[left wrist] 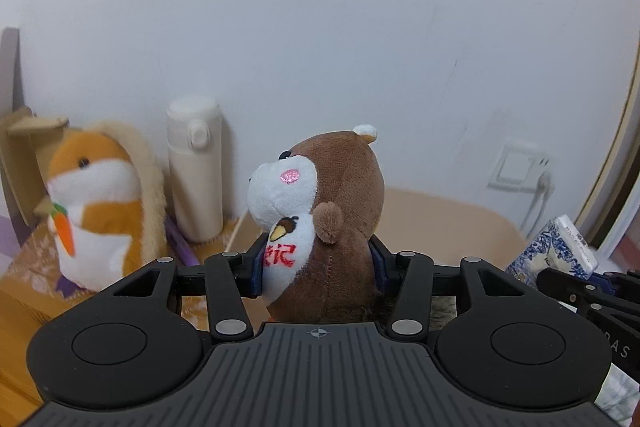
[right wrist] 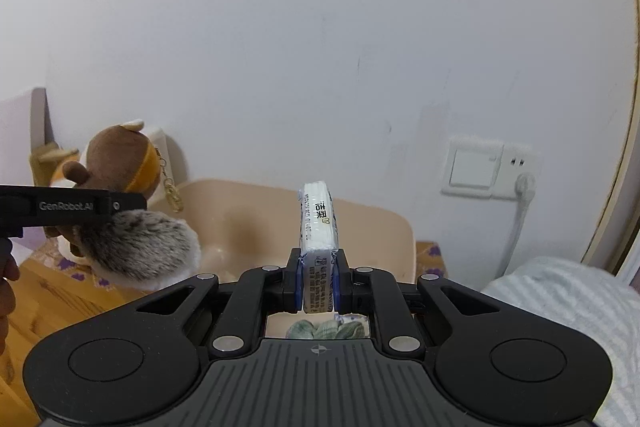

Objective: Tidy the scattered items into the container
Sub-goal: 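Carry the monkey and packet into the basket and open both tools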

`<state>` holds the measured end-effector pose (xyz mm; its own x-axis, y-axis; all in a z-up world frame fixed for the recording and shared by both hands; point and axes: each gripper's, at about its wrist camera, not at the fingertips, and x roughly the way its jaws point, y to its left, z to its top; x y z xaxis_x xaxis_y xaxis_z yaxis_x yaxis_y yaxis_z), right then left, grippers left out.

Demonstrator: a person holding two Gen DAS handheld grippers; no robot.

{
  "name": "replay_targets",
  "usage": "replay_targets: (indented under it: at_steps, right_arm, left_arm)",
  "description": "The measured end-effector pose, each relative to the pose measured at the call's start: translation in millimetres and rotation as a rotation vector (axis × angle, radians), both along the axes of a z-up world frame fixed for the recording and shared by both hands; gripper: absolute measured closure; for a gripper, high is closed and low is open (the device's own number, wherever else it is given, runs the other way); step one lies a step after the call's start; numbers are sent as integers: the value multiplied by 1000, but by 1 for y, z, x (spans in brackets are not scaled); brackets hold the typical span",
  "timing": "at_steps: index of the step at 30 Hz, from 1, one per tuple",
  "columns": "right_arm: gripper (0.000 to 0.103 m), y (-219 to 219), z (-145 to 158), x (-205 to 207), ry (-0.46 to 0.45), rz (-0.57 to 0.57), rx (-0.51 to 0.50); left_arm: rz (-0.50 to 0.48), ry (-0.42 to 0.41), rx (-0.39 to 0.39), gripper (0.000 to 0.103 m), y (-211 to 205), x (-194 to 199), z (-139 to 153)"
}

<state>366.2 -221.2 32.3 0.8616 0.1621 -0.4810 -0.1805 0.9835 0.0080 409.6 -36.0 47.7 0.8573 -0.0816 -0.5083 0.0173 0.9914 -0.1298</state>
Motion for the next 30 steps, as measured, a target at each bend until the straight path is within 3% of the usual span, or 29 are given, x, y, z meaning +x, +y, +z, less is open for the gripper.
replay_targets:
  at_steps: [4,20,22,26,30]
  right_arm:
    - [90,1,-16,14,45,-5,-5]
    - [89,1,-49,35,130,-13,1]
    - [85,0,-48,34,126,-18,1]
    - [55,-4,-46,29,107,-25,9]
    - [45,-7,-42,22,92,-25,17]
  left_arm:
    - [-10,87,-27,53,-2,19,-18]
    - [-58,151,109,52,-27,33,-45]
    - [-58,144,123,47,-29,31,-46]
    - [-52,112,117,26,-29,24,-45]
    - [-52,100,90,23,-24,16,-37]
